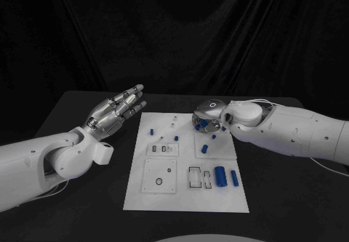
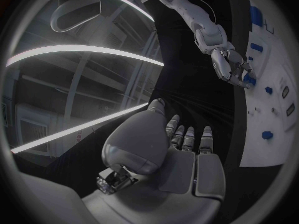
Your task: Assemble the parts on the task board
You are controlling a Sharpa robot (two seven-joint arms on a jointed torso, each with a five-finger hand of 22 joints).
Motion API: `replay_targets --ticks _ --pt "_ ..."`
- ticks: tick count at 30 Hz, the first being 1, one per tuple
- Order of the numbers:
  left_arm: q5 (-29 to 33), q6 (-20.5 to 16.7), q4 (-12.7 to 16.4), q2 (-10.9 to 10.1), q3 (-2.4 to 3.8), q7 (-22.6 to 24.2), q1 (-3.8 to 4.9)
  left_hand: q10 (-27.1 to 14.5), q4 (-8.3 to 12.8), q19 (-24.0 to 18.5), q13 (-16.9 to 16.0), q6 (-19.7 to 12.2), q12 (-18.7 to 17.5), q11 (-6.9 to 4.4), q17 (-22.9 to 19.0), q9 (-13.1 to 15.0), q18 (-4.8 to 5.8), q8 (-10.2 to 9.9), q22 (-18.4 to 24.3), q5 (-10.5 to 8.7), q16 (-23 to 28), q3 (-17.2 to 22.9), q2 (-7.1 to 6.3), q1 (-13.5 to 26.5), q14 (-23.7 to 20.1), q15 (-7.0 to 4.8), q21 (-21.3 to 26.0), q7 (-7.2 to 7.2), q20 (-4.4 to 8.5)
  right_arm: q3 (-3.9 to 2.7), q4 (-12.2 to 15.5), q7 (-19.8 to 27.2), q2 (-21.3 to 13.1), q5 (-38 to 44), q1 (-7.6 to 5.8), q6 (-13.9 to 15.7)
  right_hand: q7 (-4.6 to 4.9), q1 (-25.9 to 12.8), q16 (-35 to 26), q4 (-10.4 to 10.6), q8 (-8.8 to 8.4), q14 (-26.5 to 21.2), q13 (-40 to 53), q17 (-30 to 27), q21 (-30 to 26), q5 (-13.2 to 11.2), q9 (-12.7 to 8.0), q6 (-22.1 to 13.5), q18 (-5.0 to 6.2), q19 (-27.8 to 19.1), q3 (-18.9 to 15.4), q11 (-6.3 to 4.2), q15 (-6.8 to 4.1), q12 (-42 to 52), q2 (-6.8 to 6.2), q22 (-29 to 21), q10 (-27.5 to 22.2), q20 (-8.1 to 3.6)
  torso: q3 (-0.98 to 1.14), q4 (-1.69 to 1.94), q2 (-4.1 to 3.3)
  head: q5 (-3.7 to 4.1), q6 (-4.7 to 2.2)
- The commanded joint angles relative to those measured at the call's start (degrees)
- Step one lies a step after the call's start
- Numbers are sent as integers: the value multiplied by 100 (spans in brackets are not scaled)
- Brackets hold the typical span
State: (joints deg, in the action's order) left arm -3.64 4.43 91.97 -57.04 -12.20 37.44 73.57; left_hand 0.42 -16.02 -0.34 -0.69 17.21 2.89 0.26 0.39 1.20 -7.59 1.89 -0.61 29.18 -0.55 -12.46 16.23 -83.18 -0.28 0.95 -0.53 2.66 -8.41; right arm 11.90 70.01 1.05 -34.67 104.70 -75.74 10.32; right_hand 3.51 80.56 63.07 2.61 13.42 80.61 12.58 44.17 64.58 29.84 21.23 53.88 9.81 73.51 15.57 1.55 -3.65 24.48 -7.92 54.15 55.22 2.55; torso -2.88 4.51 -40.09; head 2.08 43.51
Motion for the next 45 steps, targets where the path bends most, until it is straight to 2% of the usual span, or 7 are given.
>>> replay_targets --ticks 1,11,20,25,35,38,45 --pt "-10 103 -9 14 5 40 -3 -27 71 34 -10 56 121 86 -39 103 -277 102 61 107 55 137 -25 -96 28 93 53 2 -47 -2 -9 83 7 52 17 168 39 -118 155 13 224 22 112 103 154 -98 228 151 -232 72 143 -33 -51 143 19 137 159 -30 -2 -2 0 -2 7" --pt "-10 88 -21 -15 5 24 -3 -21 98 34 -15 107 147 110 -39 109 -279 118 61 154 55 166 -30 -122 28 110 53 25 -78 -2 25 119 -31 -152 -14 369 56 -76 182 -44 431 62 124 155 269 -103 440 339 -268 146 199 -63 -78 111 46 338 426 -59 0 -2 -1 -31 2" --pt "-10 63 -34 -17 5 4 -3 -11 122 34 -21 185 185 139 -39 119 -281 143 61 191 55 185 -41 -140 28 116 53 54 -94 -3 70 126 88 -376 -292 597 89 -69 259 -64 502 121 104 286 408 -123 540 435 -309 238 233 -43 -71 37 42 554 620 -59 -3 -5 -2 -46 -3" --pt "-10 61 -53 4 6 -13 -2 -8 129 34 -23 203 196 149 -39 121 -281 150 61 206 55 191 -44 -146 28 118 53 63 -97 -3 -128 188 360 -397 -357 712 90 -64 339 -74 506 167 94 409 497 -130 560 450 -334 298 244 -46 -74 3 34 682 675 -60 -5 4 1 -45 8" --pt "-10 34 -32 -11 6 -33 -1 -5 135 34 -24 220 200 158 -39 122 -281 156 61 220 55 195 -50 -150 28 119 53 72 -99 -3 -671 229 887 -477 -357 637 99 -77 380 -72 459 188 68 476 574 -190 567 406 -356 340 263 -32 -66 -82 21 797 696 -57 -4 3 -7 -20 36" --pt "-10 5 -29 -14 6 -13 0 -18 143 34 -15 175 160 92 -39 115 -280 150 61 227 55 199 -66 -152 28 127 53 18 -99 -3 -771 231 971 -535 -347 610 105 -75 395 -74 442 194 61 500 593 -198 567 394 -362 350 272 -28 -63 -106 20 827 701 -55 -10 9 -14 -3 62" --pt "-10 -14 -36 -2 6 9 0 -23 145 34 -12 160 141 56 -39 112 -279 147 61 231 55 202 -68 -152 28 134 53 -14 -97 -3 -965 237 1113 -598 -327 564 116 -68 469 -82 402 224 44 616 670 -215 566 379 -383 393 295 -17 -56 -163 16 937 712 -50 -12 55 -67 77 36"
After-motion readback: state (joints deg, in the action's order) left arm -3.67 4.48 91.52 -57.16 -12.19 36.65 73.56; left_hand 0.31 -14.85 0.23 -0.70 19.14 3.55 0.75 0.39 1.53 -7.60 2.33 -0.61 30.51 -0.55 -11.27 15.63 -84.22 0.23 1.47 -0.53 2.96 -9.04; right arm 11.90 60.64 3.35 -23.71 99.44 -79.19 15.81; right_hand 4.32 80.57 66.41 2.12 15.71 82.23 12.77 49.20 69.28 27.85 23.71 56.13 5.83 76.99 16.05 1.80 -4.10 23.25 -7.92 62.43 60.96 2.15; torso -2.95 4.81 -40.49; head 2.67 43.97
